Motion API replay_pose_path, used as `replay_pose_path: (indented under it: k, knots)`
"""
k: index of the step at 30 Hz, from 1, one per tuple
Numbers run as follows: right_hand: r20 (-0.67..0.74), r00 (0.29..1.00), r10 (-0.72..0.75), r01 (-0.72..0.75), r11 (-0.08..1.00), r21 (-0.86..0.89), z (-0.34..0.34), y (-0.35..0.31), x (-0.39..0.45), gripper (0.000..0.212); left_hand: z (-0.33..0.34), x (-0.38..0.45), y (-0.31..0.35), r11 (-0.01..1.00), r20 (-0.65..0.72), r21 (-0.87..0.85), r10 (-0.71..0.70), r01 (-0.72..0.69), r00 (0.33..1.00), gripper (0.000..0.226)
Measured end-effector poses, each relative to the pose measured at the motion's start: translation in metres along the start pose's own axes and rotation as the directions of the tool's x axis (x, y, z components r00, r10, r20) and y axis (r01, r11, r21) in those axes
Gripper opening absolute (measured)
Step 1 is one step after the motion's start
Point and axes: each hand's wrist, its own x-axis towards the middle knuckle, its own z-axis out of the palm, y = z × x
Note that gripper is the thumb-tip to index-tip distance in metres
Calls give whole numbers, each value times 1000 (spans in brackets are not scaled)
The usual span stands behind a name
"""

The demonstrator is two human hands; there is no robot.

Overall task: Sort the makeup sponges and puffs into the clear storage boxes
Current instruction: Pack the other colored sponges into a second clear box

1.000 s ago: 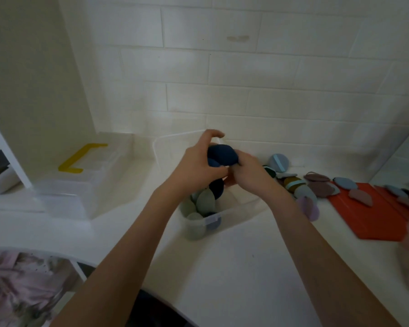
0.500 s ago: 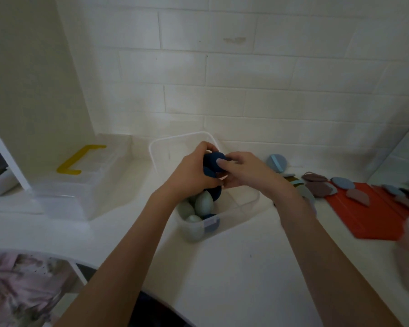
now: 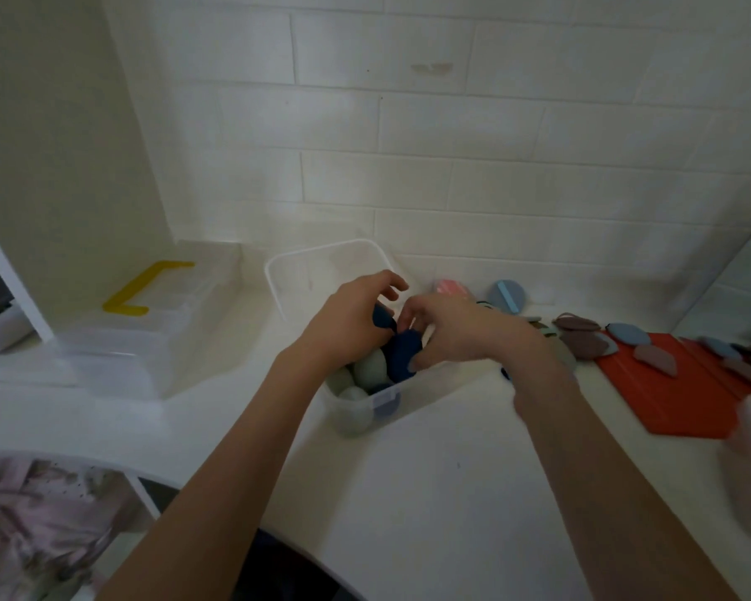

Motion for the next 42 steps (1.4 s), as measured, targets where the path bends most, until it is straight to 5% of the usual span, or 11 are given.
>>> replay_pose_path:
  k: [5, 8, 11, 14, 17, 21, 23, 31, 35, 42]
  knots:
    - [-76, 997, 26, -31, 997, -64, 15, -3, 9, 32, -1, -1, -4, 1000, -7, 2, 6, -6, 1000, 44]
    - [-83, 996, 42, -45, 998, -34, 17, -4, 12, 37, -2, -6, 0, 998, -177, 13, 71, -69, 982, 30]
    - [-91, 994, 55, -55, 998, 2, 18, -2, 13, 37, -4, -10, 15, 948, -366, -289, 21, -134, 930, 12]
    - [-98, 995, 18, -18, 1000, 5, 18, -3, 12, 37, 0, -10, 28, 829, -96, -559, -97, 27, 991, 4]
    - [-71, 997, -22, 25, 999, 46, 9, 0, 8, 52, -1, -9, 26, 626, 212, -732, -169, 271, 962, 19]
    - [83, 995, -60, 13, 880, 475, -3, 7, 1, 43, -2, -13, 21, 884, 238, -394, -167, 252, 957, 30]
    - [132, 989, -66, -29, 790, 612, -6, 10, -2, 41, 0, -14, 21, 924, 235, -313, -148, 219, 961, 34]
    - [128, 990, 61, -133, 709, 693, -6, 4, -4, 24, -3, -16, 18, 969, 221, -205, -93, 140, 971, 47]
    - [86, 994, 72, -109, 809, 578, -10, 1, -9, 14, -5, -20, 15, 996, 202, -48, -62, 73, 977, 58]
    - [152, 988, -36, 24, 996, 83, -11, -9, -16, 21, -1, -19, 12, 991, 116, 125, 24, -38, 993, 22]
